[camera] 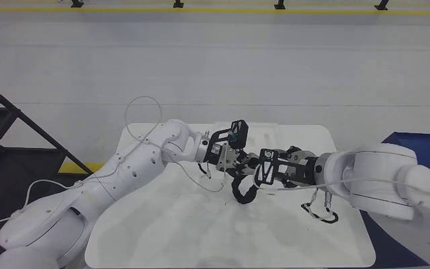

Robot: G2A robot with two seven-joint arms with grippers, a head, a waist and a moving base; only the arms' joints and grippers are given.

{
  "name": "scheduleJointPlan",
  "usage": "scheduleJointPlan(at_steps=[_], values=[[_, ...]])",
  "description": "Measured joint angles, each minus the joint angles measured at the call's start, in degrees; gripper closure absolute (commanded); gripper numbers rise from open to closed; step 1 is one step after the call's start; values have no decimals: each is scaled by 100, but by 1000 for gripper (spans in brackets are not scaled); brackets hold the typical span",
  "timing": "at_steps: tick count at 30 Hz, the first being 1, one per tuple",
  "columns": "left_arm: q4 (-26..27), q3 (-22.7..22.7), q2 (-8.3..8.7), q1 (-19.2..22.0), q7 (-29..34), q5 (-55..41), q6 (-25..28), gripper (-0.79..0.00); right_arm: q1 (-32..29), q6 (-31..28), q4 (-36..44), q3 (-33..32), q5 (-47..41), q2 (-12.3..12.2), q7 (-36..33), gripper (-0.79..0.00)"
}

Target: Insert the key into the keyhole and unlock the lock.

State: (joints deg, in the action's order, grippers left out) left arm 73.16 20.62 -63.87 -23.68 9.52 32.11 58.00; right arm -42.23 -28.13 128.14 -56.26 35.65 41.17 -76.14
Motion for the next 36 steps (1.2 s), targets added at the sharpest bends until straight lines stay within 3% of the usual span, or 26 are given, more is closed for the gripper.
scheduleJointPlan(at_steps=[4,8,9,18,26,36], values=[[55,-29,43,14,40,-81,0,0,18,20,46,14,84,0,-14,-246],[89,-61,75,35,66,-149,0,0,14,32,61,28,120,3,16,-22],[95,-68,81,39,69,-158,0,0,11,41,63,30,119,4,33,0],[135,-173,86,70,101,-164,0,0,-67,357,15,-1,-144,10,92,0],[88,-253,38,120,135,-125,0,0,-188,1227,-99,-177,-599,11,70,0],[56,-309,-16,151,115,-81,0,0,-306,1692,-135,-221,-766,26,85,0]])
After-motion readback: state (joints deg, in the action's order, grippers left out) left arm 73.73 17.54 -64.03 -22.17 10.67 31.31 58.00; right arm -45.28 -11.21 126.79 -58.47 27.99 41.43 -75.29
